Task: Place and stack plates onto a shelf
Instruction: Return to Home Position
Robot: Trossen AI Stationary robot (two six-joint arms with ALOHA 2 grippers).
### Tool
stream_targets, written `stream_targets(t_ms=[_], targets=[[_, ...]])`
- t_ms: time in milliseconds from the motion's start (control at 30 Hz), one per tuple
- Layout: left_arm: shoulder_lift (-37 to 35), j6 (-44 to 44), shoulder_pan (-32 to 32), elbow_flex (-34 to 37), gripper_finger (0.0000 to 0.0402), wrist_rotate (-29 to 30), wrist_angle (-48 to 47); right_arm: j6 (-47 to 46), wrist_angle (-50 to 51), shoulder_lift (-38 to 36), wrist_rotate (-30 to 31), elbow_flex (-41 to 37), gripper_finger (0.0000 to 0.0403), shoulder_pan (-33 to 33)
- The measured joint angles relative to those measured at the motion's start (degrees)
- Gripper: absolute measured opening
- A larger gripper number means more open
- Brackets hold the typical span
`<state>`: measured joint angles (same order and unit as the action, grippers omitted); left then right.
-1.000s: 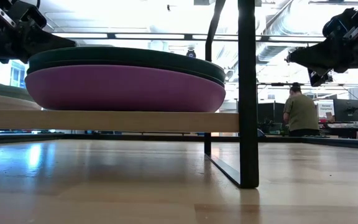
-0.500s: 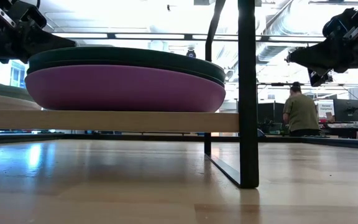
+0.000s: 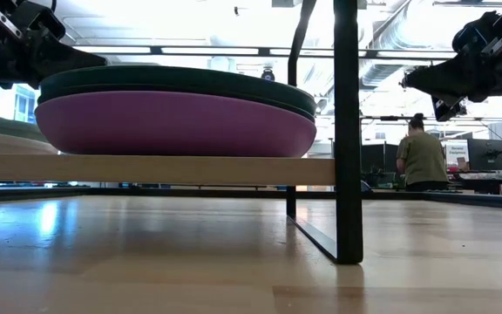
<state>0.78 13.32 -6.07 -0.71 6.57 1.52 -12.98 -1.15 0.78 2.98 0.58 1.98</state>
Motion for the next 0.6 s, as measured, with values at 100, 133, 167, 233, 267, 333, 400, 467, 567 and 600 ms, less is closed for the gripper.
stream_targets(t_ms=[100,133,167,233,267,333,400,467,567,600], targets=[[0.0,0.0,0.0,0.0,0.0001,0.0,0.0,-0.01,0.0,0.0,0.0,0.0,0.0,0.0],[0.0,0.0,0.0,0.0,0.0001,0.0,-0.02,-0.01,0.02,0.0,0.0,0.0,0.0,0.0],[0.0,0.0,0.0,0.0,0.0001,0.0,-0.02,-0.01,0.0,0.0,0.0,0.0,0.0,0.0],[0.0,0.0,0.0,0.0,0.0001,0.0,-0.02,-0.01,0.02,0.02,0.0,0.0,0.0,0.0],[0.0,0.0,0.0,0.0,0.0001,0.0,-0.01,0.0,0.01,0.02,0.0,0.0,0.0,0.0],[0.0,0.0,0.0,0.0,0.0001,0.0,-0.02,-0.01,0.0,0.0,0.0,0.0,0.0,0.0],[0.0,0.0,0.0,0.0,0.0001,0.0,-0.02,-0.01,0.0,0.0,0.0,0.0,0.0,0.0],[0.0,0.0,0.0,0.0,0.0001,0.0,-0.02,0.0,0.02,0.01,0.0,0.0,0.0,0.01],[0.0,0.0,0.0,0.0,0.0001,0.0,-0.02,-0.01,0.02,0.01,0.0,0.0,0.0,0.0],[0.0,0.0,0.0,0.0,0.0001,0.0,-0.02,0.0,0.02,0.01,0.0,0.0,0.0,0.0]])
